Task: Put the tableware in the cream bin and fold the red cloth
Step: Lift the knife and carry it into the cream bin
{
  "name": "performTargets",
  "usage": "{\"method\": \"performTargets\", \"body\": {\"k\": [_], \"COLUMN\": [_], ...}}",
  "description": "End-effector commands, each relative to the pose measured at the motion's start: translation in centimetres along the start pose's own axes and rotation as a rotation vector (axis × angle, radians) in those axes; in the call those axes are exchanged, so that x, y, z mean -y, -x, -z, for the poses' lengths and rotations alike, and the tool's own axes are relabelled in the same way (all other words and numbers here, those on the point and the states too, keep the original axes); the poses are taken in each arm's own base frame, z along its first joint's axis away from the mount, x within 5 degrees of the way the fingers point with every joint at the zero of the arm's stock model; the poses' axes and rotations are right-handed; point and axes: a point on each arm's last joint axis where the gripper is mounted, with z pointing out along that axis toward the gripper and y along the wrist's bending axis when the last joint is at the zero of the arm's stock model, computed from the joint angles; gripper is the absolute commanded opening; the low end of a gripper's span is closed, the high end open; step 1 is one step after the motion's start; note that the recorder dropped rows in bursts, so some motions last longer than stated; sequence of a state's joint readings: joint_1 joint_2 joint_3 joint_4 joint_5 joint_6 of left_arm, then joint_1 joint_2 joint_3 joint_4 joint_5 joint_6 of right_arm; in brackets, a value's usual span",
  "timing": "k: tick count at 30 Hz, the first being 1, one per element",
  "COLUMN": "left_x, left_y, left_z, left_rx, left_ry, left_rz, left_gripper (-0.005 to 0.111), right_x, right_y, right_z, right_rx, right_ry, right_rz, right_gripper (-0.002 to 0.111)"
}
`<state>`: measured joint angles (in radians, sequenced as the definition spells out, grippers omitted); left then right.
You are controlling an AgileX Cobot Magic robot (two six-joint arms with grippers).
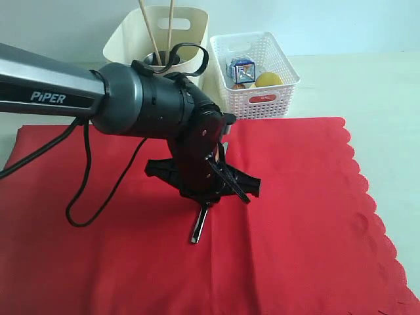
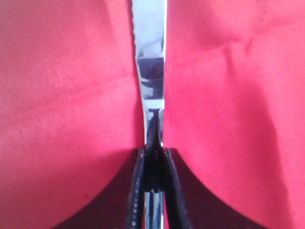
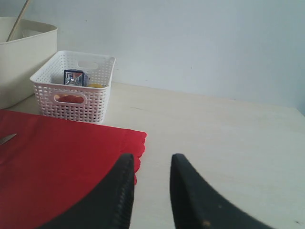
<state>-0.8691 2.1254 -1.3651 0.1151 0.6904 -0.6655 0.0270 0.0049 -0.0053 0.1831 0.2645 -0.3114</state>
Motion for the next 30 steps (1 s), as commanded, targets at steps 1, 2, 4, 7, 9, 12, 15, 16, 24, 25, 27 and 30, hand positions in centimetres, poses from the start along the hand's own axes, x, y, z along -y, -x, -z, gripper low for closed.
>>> {"method": "performTargets", "body": {"k": [1,2,4,7,9,12,15,16,24,25,27,30], "left_x": [-0.3,-0.4,-0.5,-0.7,-0.9,-1.3,-2.3,-2.8,-8.3,-9.3,-10.6,-12.9], "left_y": [0.3,0.4,0.7,1.1,1.4,1.7,2.3,2.5,5.3,5.8,6.6,8.1], "left_z": [1.2,1.7,3.0,4.9,6.2,8.3,10.2,10.9,15.7,16.4,17.1,18.5], "left_rx": [0.027,0.038,0.074,0.128,0.162,0.221,0.272,0.292,0.490,0.529,0.588,0.670], "left_ry": [0.011,0.014,0.017,0.019,0.021,0.033,0.044,0.049,0.084,0.076,0.062,0.057], "left_rz": [-0.017,-0.025,-0.046,-0.072,-0.088,-0.115,-0.113,-0.111,-0.038,-0.015,0.011,0.068], "left_gripper": [0.000,0.000,0.000,0.000,0.000,0.000,0.000,0.000,0.000,0.000,0.000,0.000], "right_x": [0.0,0.0,0.0,0.0,0.0,0.0,0.0,0.0,0.0,0.0,0.0,0.0], "right_y": [-0.1,-0.1,-0.1,-0.1,-0.1,-0.1,-0.1,-0.1,-0.1,-0.1,-0.1,-0.1], "right_z": [0.0,0.0,0.0,0.0,0.0,0.0,0.0,0.0,0.0,0.0,0.0,0.0], "right_rx": [0.004,0.004,0.004,0.004,0.004,0.004,0.004,0.004,0.004,0.004,0.004,0.004], "right_ry": [-0.005,-0.005,-0.005,-0.005,-0.005,-0.005,-0.005,-0.005,-0.005,-0.005,-0.005,-0.005], "right_rz": [-0.003,-0.003,-0.003,-0.003,-0.003,-0.003,-0.003,-0.003,-0.003,-0.003,-0.003,-0.003], "right_gripper": [0.027,0.027,0.027,0.027,0.027,0.027,0.027,0.027,0.027,0.027,0.027,0.027]}}
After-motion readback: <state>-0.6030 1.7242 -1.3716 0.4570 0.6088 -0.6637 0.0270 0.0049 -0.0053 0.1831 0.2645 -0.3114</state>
